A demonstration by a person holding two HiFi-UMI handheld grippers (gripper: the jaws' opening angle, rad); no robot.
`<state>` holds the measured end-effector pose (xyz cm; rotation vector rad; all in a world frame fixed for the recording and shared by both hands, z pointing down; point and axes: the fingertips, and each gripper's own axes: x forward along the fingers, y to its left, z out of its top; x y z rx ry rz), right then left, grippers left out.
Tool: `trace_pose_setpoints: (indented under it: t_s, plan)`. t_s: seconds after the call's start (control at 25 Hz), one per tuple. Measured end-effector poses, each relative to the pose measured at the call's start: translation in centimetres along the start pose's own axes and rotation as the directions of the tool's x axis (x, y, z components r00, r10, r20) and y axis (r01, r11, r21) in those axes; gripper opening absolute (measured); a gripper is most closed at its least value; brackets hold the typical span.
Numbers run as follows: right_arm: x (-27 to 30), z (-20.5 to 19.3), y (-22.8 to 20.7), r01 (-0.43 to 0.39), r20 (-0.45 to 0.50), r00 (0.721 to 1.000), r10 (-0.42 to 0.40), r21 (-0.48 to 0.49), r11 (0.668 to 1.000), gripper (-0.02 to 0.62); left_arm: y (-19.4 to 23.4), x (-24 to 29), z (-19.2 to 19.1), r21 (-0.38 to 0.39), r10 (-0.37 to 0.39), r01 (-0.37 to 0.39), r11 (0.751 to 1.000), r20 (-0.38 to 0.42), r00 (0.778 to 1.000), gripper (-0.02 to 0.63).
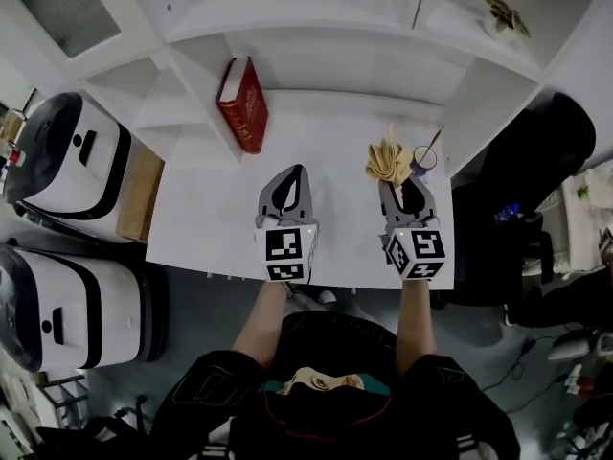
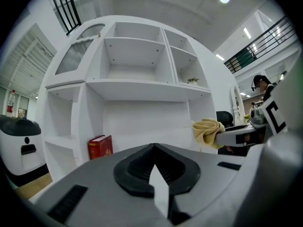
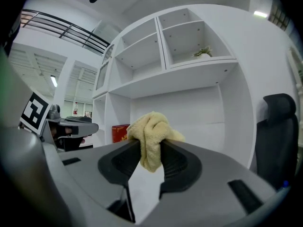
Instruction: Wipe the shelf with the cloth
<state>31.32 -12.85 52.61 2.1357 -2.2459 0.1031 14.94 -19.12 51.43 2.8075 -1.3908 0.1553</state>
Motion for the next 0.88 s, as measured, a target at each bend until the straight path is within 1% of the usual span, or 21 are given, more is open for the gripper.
trace_pose_setpoints:
  t_s: [0.12, 0.24, 0.52, 0.6, 0.68, 0.76, 0.88]
  plan:
    - [0.6, 0.2, 1.0, -0.029, 0.007, 1.0, 0.029, -0.007, 1.0, 0.127, 0.7, -0.4, 0.2, -0.005, 0.035, -0.035, 0.999, 0.015, 0.999, -0.002]
    - [0.9, 0.5, 1.3, -0.039, 0.016, 0.999, 0.039, -0.006, 0.999, 0.127, 1.2, -0.6, 0.0, -0.004, 0.057, -0.057, 0.998, 0.011, 0.998, -0.002]
    - [0.9, 0.7, 1.4, -0.049, 0.031, 0.998, 0.049, -0.004, 0.999, 0.127, 1.2, -0.6, -0.1, -0.004, 0.059, -0.059, 0.998, 0.01, 0.998, -0.002]
    - [0.9, 0.6, 1.5, -0.052, 0.033, 0.998, 0.052, -0.006, 0.999, 0.127, 1.4, -0.6, -0.4, -0.005, 0.077, -0.077, 0.997, -0.003, 0.997, -0.003]
    - [0.8, 0.5, 1.5, -0.051, 0.034, 0.998, 0.051, -0.005, 0.999, 0.127, 1.8, -0.5, -0.9, -0.006, 0.099, -0.1, 0.995, -0.041, 0.994, -0.005]
    - [0.7, 0.5, 1.4, -0.048, 0.036, 0.998, 0.048, -0.003, 0.999, 0.127, 1.8, -0.6, -1.1, -0.009, 0.1, -0.101, 0.995, -0.062, 0.993, -0.005]
    - [0.5, 0.7, 1.3, -0.046, 0.04, 0.998, 0.046, -0.001, 0.999, 0.127, 1.4, -0.8, -0.5, -0.016, 0.083, -0.084, 0.996, -0.037, 0.996, -0.005]
